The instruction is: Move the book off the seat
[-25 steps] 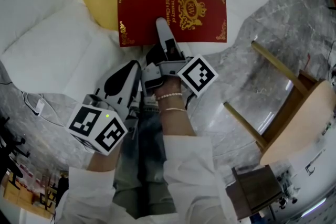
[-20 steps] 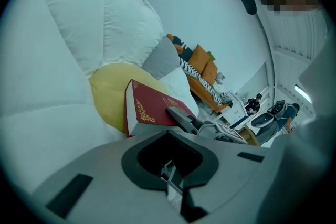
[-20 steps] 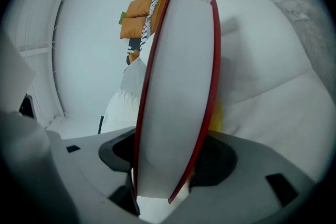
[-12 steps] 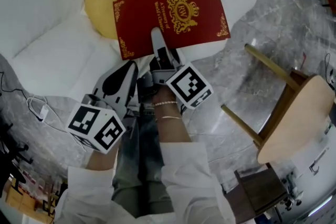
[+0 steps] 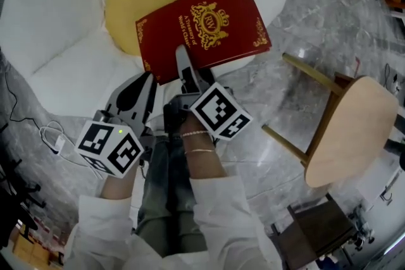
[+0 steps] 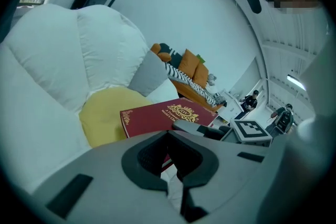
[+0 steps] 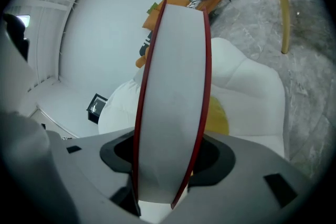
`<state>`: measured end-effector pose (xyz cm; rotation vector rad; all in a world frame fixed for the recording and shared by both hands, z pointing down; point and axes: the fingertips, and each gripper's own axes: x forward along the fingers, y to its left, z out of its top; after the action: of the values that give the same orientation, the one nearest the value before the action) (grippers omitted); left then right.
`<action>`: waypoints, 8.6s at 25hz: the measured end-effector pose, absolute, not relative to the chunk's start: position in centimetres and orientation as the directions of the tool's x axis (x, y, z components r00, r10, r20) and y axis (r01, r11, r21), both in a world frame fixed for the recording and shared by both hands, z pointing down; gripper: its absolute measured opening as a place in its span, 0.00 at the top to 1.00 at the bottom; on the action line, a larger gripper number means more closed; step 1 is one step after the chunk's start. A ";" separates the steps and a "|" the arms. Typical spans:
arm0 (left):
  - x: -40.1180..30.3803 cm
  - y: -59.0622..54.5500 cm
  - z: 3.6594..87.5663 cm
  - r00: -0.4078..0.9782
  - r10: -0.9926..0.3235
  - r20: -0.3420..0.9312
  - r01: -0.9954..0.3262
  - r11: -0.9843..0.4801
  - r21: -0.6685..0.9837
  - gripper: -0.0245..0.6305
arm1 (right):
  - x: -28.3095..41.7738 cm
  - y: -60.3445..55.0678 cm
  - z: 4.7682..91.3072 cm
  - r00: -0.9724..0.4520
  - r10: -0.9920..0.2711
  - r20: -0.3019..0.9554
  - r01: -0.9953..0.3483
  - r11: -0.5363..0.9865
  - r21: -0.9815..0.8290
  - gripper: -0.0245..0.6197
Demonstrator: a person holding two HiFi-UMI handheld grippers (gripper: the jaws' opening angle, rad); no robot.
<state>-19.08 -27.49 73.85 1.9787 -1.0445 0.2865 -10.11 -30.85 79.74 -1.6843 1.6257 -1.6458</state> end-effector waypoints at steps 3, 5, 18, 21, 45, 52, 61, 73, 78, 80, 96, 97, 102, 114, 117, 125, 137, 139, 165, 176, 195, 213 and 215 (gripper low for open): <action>-18.6 -27.8 71.0 0.635 -0.566 0.526 -0.755 -0.311 0.578 0.95 | -10.0 -30.4 77.1 -0.288 -0.804 0.520 -0.529 -0.319 -0.786 0.55; -18.3 -28.1 68.9 0.643 -0.567 0.516 -0.751 -0.330 0.572 0.95 | -10.1 -30.3 75.0 -0.291 -0.803 0.520 -0.548 -0.306 -0.779 0.55; -16.5 -28.5 53.7 0.707 -0.549 0.446 -0.705 -0.501 0.502 0.95 | -9.9 -28.8 59.4 -0.300 -0.813 0.500 -0.650 -0.209 -0.730 0.55; -16.0 -27.7 50.3 0.711 -0.556 0.431 -0.701 -0.511 0.497 0.95 | -9.3 -27.8 55.9 -0.292 -0.824 0.486 -0.650 -0.202 -0.733 0.55; -17.1 -22.4 30.5 0.830 -0.489 0.268 -0.556 -0.687 0.467 0.95 | -8.5 -20.6 34.8 -0.070 -0.928 0.366 -0.708 -0.212 -0.674 0.56; -11.2 -19.8 26.3 0.874 -0.404 0.268 -0.483 -0.777 0.403 0.95 | -4.4 -18.8 29.9 -0.061 -0.942 0.331 -0.718 -0.189 -0.670 0.56; -9.0 -15.1 23.3 0.910 -0.325 0.258 -0.402 -0.845 0.352 0.95 | -2.8 -14.4 27.2 0.020 -0.955 0.296 -0.730 -0.216 -0.649 0.56; -3.4 -11.8 20.8 0.954 -0.199 0.223 -0.266 -0.908 0.325 0.95 | 2.7 -9.5 25.2 0.164 -0.951 0.260 -0.700 -0.298 -0.649 0.56; 1.1 -9.6 20.9 0.966 -0.124 0.226 -0.198 -0.920 0.338 0.95 | 7.1 -7.1 25.4 0.223 -0.937 0.268 -0.679 -0.347 -0.647 0.56; 3.0 -8.5 21.1 0.969 -0.104 0.226 -0.177 -0.925 0.335 0.95 | 9.1 -6.2 25.6 0.238 -0.933 0.269 -0.672 -0.358 -0.649 0.56; 21.5 -3.4 21.4 0.973 0.007 0.229 -0.072 -0.938 0.338 0.95 | 27.1 -1.3 25.8 0.294 -0.916 0.273 -0.632 -0.401 -0.663 0.57; 22.7 -3.0 21.4 0.973 0.018 0.228 -0.062 -0.940 0.336 0.95 | 28.1 -0.8 25.8 0.301 -0.913 0.274 -0.629 -0.406 -0.663 0.57; 28.2 0.1 21.3 0.974 0.071 0.215 -0.003 -0.945 0.327 0.95 | 33.4 2.8 25.9 0.358 -0.894 0.269 -0.620 -0.443 -0.648 0.57; 36.8 8.1 20.6 0.970 0.139 0.200 0.070 -0.946 0.315 0.95 | 41.6 12.5 25.6 0.446 -0.859 0.250 -0.582 -0.491 -0.648 0.57; 37.0 7.0 20.7 0.967 0.159 0.199 0.090 -0.944 0.317 0.95 | 41.5 11.8 25.8 0.469 -0.846 0.256 -0.565 -0.509 -0.649 0.57; 37.5 8.4 21.0 0.952 0.219 0.215 0.142 -0.935 0.325 0.95 | 41.7 13.1 25.8 0.522 -0.812 0.261 -0.530 -0.549 -0.646 0.57; 37.4 7.4 20.9 0.928 0.272 0.253 0.182 -0.927 0.329 0.95 | 41.8 13.7 24.9 0.590 -0.767 0.253 -0.486 -0.587 -0.647 0.57; 37.4 6.8 21.3 0.924 0.274 0.266 0.180 -0.927 0.328 0.95 | 41.7 13.6 25.1 0.602 -0.757 0.256 -0.471 -0.595 -0.651 0.57; 41.6 2.2 37.0 0.889 0.240 0.390 0.033 -0.884 0.467 0.95 | 45.1 14.3 39.6 0.620 -0.697 0.360 -0.291 -0.630 -0.720 0.57; 40.0 2.5 47.7 0.837 0.277 0.472 -0.003 -0.860 0.510 0.95 | 43.8 12.7 49.6 0.575 -0.705 0.415 -0.229 -0.625 -0.746 0.57; 37.9 4.3 56.1 0.776 0.302 0.554 -0.040 -0.853 0.521 0.95 | 41.6 11.6 59.1 0.378 -0.812 0.445 -0.071 -0.505 -0.860 0.57; 36.8 6.2 57.0 0.746 0.330 0.578 -0.016 -0.859 0.512 0.95 | 41.7 13.1 62.4 0.301 -0.811 0.502 0.021 -0.521 -0.853 0.56; 36.8 6.4 57.2 0.744 0.330 0.581 -0.018 -0.859 0.511 0.95 | 41.8 13.3 62.6 0.301 -0.803 0.515 0.012 -0.537 -0.844 0.55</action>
<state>36.78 6.35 57.22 2.4482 0.2363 0.9452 41.85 13.30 62.56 -1.7913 0.7122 -1.3227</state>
